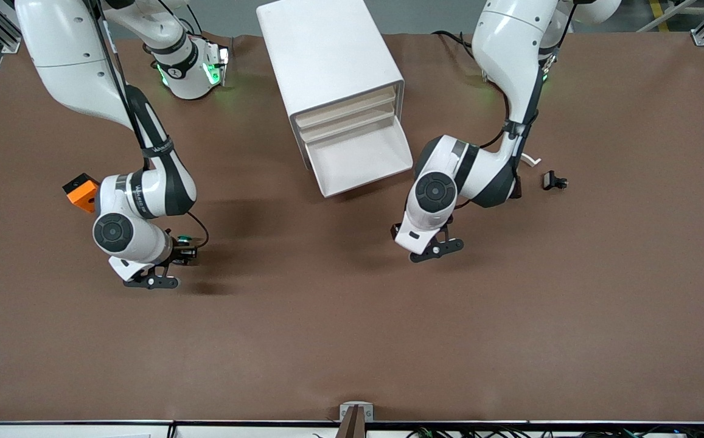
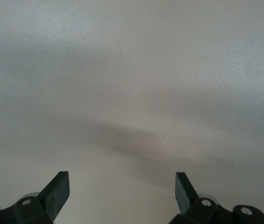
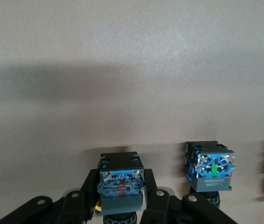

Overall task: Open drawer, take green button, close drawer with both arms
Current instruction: 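Set the green button beside the red button while the left gripper reaches the drawer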

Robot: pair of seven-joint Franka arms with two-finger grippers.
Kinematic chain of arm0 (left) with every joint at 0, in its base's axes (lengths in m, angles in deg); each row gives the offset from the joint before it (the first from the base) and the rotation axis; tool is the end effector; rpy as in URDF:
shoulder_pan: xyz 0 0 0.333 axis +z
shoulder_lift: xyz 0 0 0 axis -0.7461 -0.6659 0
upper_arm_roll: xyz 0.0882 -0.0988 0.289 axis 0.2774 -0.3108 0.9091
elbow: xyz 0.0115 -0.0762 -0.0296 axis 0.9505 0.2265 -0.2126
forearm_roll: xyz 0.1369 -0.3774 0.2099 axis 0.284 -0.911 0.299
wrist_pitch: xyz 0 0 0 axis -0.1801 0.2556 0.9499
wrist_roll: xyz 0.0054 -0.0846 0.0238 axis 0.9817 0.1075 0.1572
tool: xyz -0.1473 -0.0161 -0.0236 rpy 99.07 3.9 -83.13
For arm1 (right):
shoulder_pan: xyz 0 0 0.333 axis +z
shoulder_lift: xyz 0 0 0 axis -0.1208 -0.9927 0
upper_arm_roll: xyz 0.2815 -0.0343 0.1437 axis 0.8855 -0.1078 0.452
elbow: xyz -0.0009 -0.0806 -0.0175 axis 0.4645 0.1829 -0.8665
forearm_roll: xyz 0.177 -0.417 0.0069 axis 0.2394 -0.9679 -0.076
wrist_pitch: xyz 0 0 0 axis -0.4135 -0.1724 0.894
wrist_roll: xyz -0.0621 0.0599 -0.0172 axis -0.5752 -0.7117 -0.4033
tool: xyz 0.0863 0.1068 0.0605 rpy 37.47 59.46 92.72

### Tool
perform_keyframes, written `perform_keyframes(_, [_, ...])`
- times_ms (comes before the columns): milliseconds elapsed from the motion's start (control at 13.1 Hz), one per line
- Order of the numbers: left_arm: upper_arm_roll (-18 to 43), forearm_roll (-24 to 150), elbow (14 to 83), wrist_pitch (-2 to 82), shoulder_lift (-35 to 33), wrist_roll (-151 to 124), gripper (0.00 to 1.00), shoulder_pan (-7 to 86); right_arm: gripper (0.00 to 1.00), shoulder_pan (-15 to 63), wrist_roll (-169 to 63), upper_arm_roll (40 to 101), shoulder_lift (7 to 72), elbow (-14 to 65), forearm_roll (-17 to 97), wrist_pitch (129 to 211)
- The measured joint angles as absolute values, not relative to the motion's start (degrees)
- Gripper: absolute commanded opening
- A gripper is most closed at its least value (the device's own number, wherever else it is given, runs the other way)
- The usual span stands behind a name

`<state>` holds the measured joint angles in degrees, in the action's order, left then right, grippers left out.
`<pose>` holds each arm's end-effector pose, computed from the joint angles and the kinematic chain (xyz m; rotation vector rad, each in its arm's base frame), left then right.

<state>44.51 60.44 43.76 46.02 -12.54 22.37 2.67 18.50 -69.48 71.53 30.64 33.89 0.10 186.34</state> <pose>0.5944 -0.3948 0.1515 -3.0402 -0.3998 0.1668 0.6523 0.0737 0.1092 3.0293 -0.0470 -0.1890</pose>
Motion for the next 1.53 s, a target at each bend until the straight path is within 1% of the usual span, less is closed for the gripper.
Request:
perform_keyframes(306, [44.5,60.4,42.4,46.0,-13.2,28.3,1.00,2.3,0.29,18.7,-69.5,71.7,30.0,34.2,0.1,187.5])
perform_keyframes(383, [44.5,60.4,42.3,46.0,-13.2,30.3,1.00,2.2,0.38,18.7,-69.5,71.7,29.8,34.2,0.1,187.7])
perform_keyframes(459, [44.5,60.4,42.1,46.0,-13.2,31.6,1.00,2.2,0.49,18.7,-69.5,71.7,29.8,34.2,0.1,187.7])
perform_keyframes(536, [44.5,60.4,41.9,46.0,-13.2,32.2,1.00,2.2,0.72,18.7,-69.5,71.7,29.8,34.2,0.1,187.8])
perform_keyframes(612, [44.5,60.4,41.8,46.0,-13.2,32.4,1.00,2.1,1.00,18.7,-69.5,71.7,29.8,34.1,0.1,187.9])
perform_keyframes(765, [43.3,60.4,41.7,46.0,-13.3,32.4,1.00,2.1,1.00,18.6,-69.5,71.7,29.8,34.0,0.1,188.0])
perform_keyframes(1072, [37.7,60.4,41.7,45.5,-13.7,33.2,1.00,1.5,1.00,18.6,-69.5,71.7,31.0,33.3,0.1,187.4])
perform_keyframes(1301, [35.6,60.4,41.7,45.1,-13.9,33.3,1.00,1.3,1.00,18.6,-69.5,71.7,35.0,32.7,0.1,181.9])
perform_keyframes(1531, [33.6,60.4,41.8,44.0,-14.0,33.4,1.00,1.3,1.00,18.6,-69.5,71.6,41.0,32.3,0.1,175.8])
